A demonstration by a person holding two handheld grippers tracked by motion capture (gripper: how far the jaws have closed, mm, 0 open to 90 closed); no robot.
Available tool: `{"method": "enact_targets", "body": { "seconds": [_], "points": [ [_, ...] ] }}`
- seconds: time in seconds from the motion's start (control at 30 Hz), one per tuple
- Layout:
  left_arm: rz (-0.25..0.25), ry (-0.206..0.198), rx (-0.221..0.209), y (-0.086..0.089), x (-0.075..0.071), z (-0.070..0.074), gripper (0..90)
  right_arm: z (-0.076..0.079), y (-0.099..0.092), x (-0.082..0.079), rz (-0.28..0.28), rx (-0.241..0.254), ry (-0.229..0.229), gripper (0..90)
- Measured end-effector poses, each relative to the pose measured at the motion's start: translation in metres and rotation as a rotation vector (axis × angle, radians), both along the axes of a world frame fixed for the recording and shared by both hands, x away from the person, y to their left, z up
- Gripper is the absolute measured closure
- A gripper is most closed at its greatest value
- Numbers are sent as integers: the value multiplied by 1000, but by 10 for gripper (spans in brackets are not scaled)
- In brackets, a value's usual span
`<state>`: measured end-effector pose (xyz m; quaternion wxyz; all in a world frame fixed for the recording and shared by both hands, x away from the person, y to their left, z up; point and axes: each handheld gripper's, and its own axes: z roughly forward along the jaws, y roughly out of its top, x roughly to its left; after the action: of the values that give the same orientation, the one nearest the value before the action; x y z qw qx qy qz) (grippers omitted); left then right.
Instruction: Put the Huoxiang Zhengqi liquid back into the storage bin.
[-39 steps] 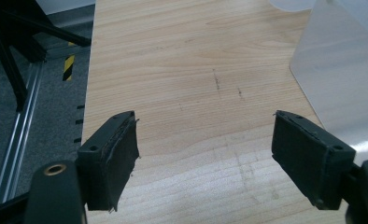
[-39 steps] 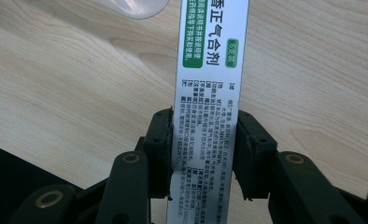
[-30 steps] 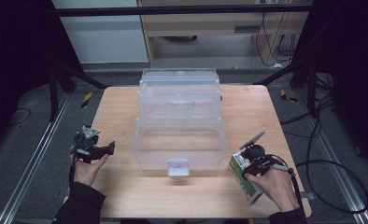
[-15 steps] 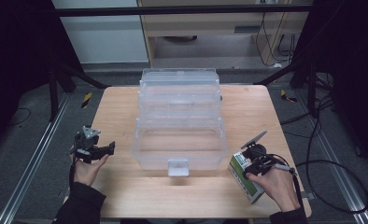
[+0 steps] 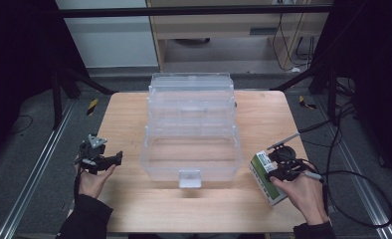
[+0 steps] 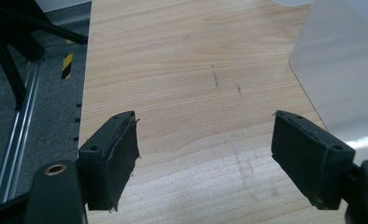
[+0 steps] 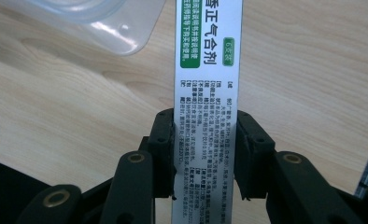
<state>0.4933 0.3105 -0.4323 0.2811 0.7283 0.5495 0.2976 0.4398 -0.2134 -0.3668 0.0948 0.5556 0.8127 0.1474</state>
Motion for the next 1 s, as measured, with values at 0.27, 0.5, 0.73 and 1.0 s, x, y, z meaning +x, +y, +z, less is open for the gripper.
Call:
{"method": "enact_targets", "body": {
  "seconds": [0.27,0.5,0.73,1.0],
  "points": [
    [0,0,0,0,0,0,222,16,-5,1,-19,21,-75,639],
    [-1,2,1,-1,0,0,222,34,-8,2,-37,22,-136,640],
    [-1,3,1,0,0,-1,222,51,-8,3,-43,36,-191,642],
    [-1,5,0,0,0,-1,222,65,-5,8,-13,43,-220,644]
  ]
}}
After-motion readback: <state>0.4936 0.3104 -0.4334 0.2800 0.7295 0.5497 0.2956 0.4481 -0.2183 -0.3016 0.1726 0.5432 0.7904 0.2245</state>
